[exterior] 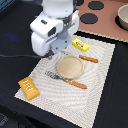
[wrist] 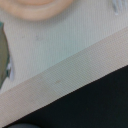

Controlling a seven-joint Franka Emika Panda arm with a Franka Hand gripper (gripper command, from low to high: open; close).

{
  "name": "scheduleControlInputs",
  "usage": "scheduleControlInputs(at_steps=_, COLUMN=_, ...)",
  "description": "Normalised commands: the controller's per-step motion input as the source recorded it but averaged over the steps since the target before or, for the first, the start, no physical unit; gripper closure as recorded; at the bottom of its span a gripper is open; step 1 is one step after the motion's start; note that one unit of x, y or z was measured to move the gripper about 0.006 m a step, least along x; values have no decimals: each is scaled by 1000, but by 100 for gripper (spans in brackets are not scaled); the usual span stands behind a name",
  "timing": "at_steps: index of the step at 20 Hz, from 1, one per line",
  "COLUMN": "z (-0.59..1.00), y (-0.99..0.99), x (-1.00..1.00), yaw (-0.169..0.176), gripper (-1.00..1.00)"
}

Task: Interact with the objects in diverse but meaningful ways.

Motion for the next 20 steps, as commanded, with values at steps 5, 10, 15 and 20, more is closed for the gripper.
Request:
scheduleControlInputs(at_steps=5, z=-78, y=-952, x=0, yaw=0, gripper=-100)
scheduleControlInputs(at_steps=10, z=-111, y=-872, x=0, yaw=0, gripper=-100)
scheduleControlInputs(at_steps=15, z=-59, y=-617, x=0, yaw=0, gripper=-100)
scheduleControlInputs(at_steps=20, z=-4, y=-51, x=67, yaw=-2, gripper=-100)
